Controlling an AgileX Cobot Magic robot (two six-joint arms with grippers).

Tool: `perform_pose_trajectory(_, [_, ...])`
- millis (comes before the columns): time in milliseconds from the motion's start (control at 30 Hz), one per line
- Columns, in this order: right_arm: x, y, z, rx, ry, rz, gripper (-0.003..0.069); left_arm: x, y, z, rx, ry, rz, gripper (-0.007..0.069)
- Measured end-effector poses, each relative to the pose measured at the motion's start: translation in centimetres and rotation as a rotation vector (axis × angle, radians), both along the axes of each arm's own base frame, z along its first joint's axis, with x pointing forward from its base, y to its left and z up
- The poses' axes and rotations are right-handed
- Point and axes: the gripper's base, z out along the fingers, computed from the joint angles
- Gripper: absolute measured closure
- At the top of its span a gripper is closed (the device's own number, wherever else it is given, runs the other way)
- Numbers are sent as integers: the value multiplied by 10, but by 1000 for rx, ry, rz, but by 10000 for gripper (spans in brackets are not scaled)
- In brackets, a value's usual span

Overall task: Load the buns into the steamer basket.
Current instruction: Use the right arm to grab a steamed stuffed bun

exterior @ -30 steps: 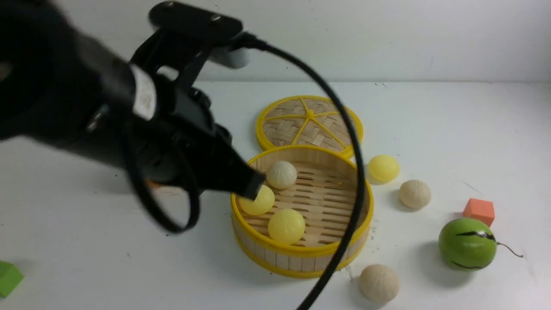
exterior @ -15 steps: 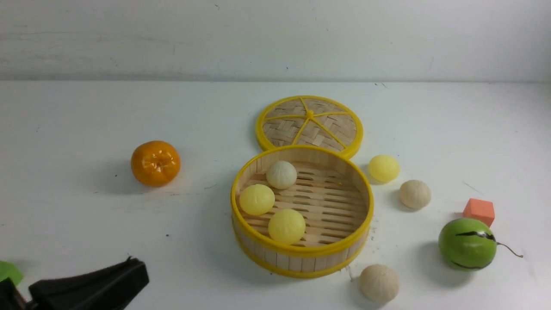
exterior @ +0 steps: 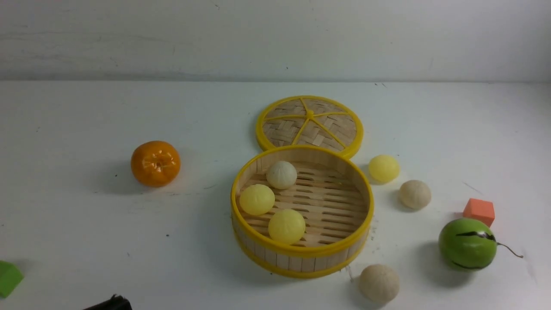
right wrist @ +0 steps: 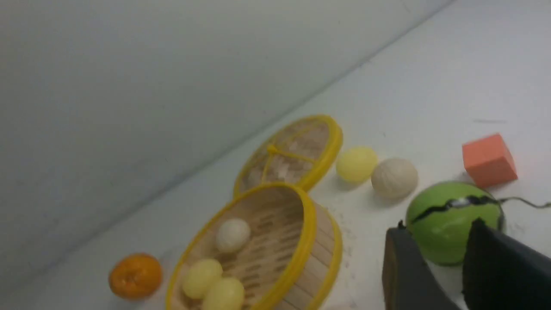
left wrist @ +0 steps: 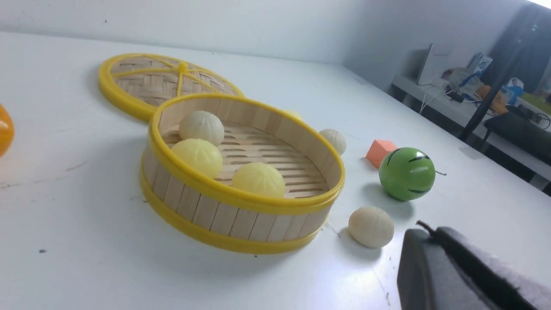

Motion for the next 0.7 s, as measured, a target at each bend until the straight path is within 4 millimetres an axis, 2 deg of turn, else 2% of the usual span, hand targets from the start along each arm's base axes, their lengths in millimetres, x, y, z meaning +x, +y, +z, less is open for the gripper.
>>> perform_pose_trajectory(133, [29,8,37,-295,423,222,456,0,0,-1,9,12,-2,638])
perform_pose_trajectory(200, [54,11,46,-394,599,338,456,0,0,-1,9,13,-3,638])
perform_pose_trajectory(267, [73,15,47,-416,679,394,456,0,0,-2,9,14,-3,638])
perform_pose_trajectory(333, [98,26,43,-420,750,468,457,0,0,-2,13,18,-4,638])
perform_pose_trajectory(367, [101,28,40,-422,763,483,457,0,0,-2,13,18,-4,638])
perform_pose_trajectory(433, [125,51,33,-434,773,569,457,-1,0,-3,19,26,-5,638])
perform_pose_trajectory(500, [132,61,28,-448,780,604,457,-1,0,-3,20,27,-6,638])
perform_pose_trajectory(533, [143,79,23,-468,775,650,456,-1,0,-3,19,27,-6,636])
perform_pose_trajectory(567, [145,83,21,-472,782,663,456,-1,0,-3,19,27,-6,636])
perform_pose_trajectory(600, [155,98,14,-499,794,693,453,-1,0,-3,19,27,-6,636])
perform_pose_trajectory(633, [156,102,14,-508,787,701,451,-1,0,-3,19,27,-6,636])
perform_pose_trajectory(700, [168,122,2,-552,809,733,430,-1,0,-3,20,28,-6,634])
